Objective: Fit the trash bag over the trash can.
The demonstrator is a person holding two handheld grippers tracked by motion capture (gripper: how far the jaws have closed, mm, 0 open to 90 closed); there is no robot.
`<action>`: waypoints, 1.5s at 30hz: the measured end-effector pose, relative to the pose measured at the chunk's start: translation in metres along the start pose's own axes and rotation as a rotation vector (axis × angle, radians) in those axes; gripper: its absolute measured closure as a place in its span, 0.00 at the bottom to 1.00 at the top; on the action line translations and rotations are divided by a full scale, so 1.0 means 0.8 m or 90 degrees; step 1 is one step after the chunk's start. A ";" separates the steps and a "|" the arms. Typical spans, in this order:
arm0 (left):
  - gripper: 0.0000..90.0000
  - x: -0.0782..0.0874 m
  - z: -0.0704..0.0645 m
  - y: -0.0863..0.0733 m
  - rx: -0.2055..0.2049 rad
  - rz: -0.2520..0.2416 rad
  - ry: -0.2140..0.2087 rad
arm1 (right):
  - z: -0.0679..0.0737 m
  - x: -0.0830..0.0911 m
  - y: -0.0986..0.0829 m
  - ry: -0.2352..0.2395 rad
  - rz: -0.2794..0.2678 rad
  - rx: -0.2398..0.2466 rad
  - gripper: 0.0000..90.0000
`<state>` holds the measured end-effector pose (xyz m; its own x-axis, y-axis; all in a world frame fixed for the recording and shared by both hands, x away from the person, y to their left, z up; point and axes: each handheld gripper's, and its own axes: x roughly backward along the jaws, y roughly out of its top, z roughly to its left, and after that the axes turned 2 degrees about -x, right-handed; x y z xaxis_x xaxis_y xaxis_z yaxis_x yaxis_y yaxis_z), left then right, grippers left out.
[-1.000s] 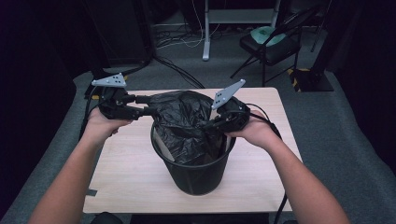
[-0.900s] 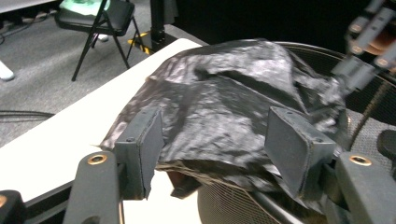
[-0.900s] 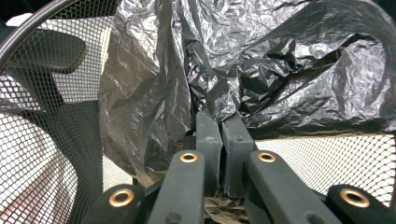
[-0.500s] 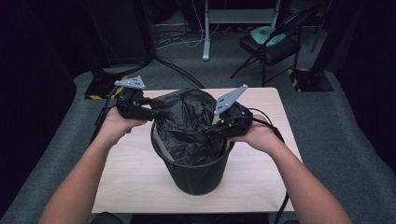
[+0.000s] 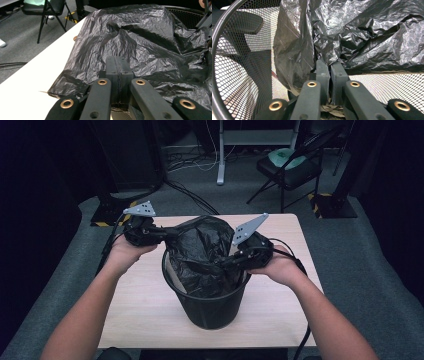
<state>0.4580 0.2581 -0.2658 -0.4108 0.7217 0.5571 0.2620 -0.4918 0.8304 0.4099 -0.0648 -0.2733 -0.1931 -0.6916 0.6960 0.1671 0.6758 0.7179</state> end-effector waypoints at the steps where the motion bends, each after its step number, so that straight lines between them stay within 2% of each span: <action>1: 0.97 -0.001 0.001 0.000 0.003 -0.004 0.000 | 0.000 0.000 0.000 0.000 0.001 0.000 0.96; 2: 0.82 -0.002 0.002 0.001 0.012 -0.005 0.006 | 0.000 -0.001 0.000 -0.001 0.000 -0.001 0.96; 3: 0.72 -0.004 0.004 0.002 0.027 -0.006 0.007 | 0.000 -0.001 0.000 0.000 0.000 0.000 0.96; 5: 0.62 -0.009 0.008 0.003 0.039 -0.002 -0.005 | 0.000 -0.002 0.001 0.000 0.000 0.001 0.96; 7: 0.58 -0.017 0.012 0.003 0.046 0.016 -0.005 | 0.000 -0.003 0.002 0.000 -0.001 0.002 0.95; 9: 0.63 -0.022 0.015 0.003 0.050 0.024 -0.007 | -0.001 -0.003 0.002 0.001 0.000 0.001 0.95; 11: 0.73 -0.024 0.018 0.004 0.054 0.016 -0.013 | -0.003 -0.004 0.002 -0.001 -0.002 0.000 0.95; 14: 0.88 -0.020 0.015 0.006 0.041 -0.001 -0.014 | -0.004 -0.005 0.003 0.000 -0.005 -0.001 0.95; 18: 0.98 -0.010 0.008 0.012 0.014 -0.010 0.007 | -0.002 -0.006 0.004 0.004 -0.005 0.002 0.95; 19: 0.99 -0.007 0.006 0.014 0.012 -0.016 0.003 | -0.002 -0.006 0.004 0.005 -0.005 0.003 0.95; 22: 1.00 0.001 -0.005 0.015 -0.002 -0.032 -0.010 | 0.001 -0.007 0.004 0.009 0.000 0.005 0.94; 26: 1.00 0.005 -0.027 0.007 -0.027 -0.027 -0.042 | 0.003 0.000 -0.001 0.000 -0.002 -0.002 0.87; 32: 1.00 0.001 -0.056 -0.009 -0.055 -0.004 -0.064 | 0.001 0.033 -0.010 -0.035 -0.047 -0.042 0.71; 36: 1.00 -0.003 -0.070 -0.012 -0.066 0.001 -0.082 | -0.005 0.043 -0.003 -0.052 -0.070 -0.063 0.62; 40: 1.00 -0.009 -0.084 -0.015 -0.086 0.010 -0.107 | -0.008 0.034 0.014 -0.057 -0.084 -0.056 0.56; 42: 1.00 -0.012 -0.089 -0.016 -0.094 0.015 -0.107 | -0.010 0.025 0.024 -0.057 -0.085 -0.052 0.55; 45: 1.00 -0.012 -0.088 -0.017 -0.091 0.016 -0.113 | -0.016 0.011 0.039 -0.066 -0.085 -0.046 0.54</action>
<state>0.3971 0.2237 -0.2831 -0.2429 0.7763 0.5817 0.1387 -0.5657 0.8128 0.4259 -0.0531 -0.2444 -0.3168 -0.7414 0.5916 0.2010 0.5570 0.8058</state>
